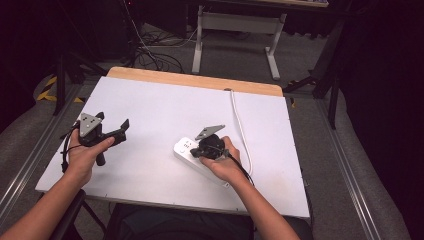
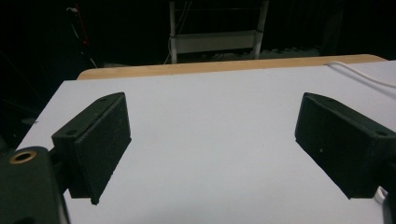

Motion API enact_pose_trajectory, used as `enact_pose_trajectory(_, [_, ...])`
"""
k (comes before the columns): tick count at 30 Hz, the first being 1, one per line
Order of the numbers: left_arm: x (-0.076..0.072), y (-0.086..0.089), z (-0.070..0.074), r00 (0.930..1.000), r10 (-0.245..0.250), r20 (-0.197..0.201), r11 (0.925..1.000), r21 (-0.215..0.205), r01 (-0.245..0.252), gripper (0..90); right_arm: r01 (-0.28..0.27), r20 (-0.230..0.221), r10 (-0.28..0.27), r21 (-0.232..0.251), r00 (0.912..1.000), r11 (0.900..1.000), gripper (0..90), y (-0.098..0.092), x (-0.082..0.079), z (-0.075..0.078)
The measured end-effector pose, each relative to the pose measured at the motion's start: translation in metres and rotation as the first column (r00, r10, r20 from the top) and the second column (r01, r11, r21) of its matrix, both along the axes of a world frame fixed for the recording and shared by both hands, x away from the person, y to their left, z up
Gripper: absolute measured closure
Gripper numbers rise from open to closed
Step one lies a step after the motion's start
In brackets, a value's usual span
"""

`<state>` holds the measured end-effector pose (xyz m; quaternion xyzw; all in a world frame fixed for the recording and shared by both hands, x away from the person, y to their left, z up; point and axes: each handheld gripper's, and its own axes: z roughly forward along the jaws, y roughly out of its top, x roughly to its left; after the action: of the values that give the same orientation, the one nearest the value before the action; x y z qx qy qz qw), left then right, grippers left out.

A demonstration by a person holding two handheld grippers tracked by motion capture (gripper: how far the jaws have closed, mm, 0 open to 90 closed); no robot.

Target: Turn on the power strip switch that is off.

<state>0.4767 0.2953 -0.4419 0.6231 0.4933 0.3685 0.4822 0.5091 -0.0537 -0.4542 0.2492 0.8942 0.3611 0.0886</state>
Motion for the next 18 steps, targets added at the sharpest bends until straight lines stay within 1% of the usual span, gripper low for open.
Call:
enact_pose_trajectory(1, [0.0,0.0,0.0,1.0,0.003,-0.001,1.0,0.001,-0.003,11.1,-0.001,0.005,0.001,-0.006,1.0,1.0,90.0,0.002,-0.001,0.0])
enact_pose_trajectory(2, [0.0,0.0,0.0,1.0,0.005,0.0,1.0,0.0,-0.005,11.2,-0.02,-0.023,0.02,0.008,0.9995,1.0,90.0,0.002,-0.001,-0.002])
enact_pose_trajectory(3, [0.0,0.001,0.0,1.0,0.007,-0.001,1.0,0.0,-0.007,11.1,-0.02,-0.039,0.021,0.029,0.999,0.999,90.0,0.003,-0.003,-0.003])
enact_pose_trajectory(4, [0.0,0.001,0.0,1.0,0.007,-0.001,1.0,0.0,-0.007,11.1,-0.026,-0.015,0.026,0.007,0.9996,1.0,90.0,0.005,-0.005,-0.002])
enact_pose_trajectory(5, [0.0,0.001,0.0,1.0,0.008,-0.002,1.0,-0.002,-0.008,11.1,-0.025,0.011,0.025,-0.033,0.9996,0.999,90.0,0.009,-0.007,0.0])
enact_pose_trajectory(6, [0.0,0.001,0.0,0.9999,0.01,-0.003,1.0,-0.002,-0.01,11.1,-0.021,0.055,0.025,-0.07,0.9982,0.997,90.0,0.013,-0.011,0.0])
enact_pose_trajectory(7, [0.0,0.001,0.0,0.9999,0.01,-0.003,1.0,-0.002,-0.01,11.2,-0.021,0.055,0.025,-0.07,0.9982,0.997,90.0,0.013,-0.011,0.0])
enact_pose_trajectory(8, [0.0,0.001,0.0,1.0,0.009,-0.001,0.9999,-0.004,-0.009,11.2,-0.02,0.087,0.028,-0.094,0.9958,0.995,90.0,0.015,-0.013,0.0])
enact_pose_trajectory(10, [-0.001,0.002,0.0,1.0,0.009,-0.002,1.0,-0.004,-0.009,11.2,-0.003,0.055,0.006,-0.064,0.9985,0.998,90.0,0.012,-0.008,0.0])
enact_pose_trajectory(11, [-0.001,0.002,0.0,1.0,0.009,-0.001,0.9999,-0.006,-0.009,11.2,-0.003,0.055,0.006,-0.064,0.9985,0.998,90.0,0.012,-0.008,0.0])
enact_pose_trajectory(12, [-0.001,0.003,0.0,1.0,0.008,-0.004,0.9999,-0.007,-0.008,11.2,-0.002,0.033,0.004,-0.051,0.9995,0.999,90.0,0.009,-0.007,0.0])
enact_pose_trajectory(15, [-0.001,0.003,0.0,1.0,0.007,-0.005,1.0,-0.007,-0.007,11.2,-0.003,0.04,0.006,-0.058,0.9992,0.998,90.0,0.009,-0.007,0.0])
enact_pose_trajectory(18, [0.0,0.002,0.0,1.0,0.004,-0.004,1.0,-0.005,-0.004,11.3,0.002,0.035,0.0,-0.046,0.9994,0.999,90.0,0.009,-0.007,0.0])
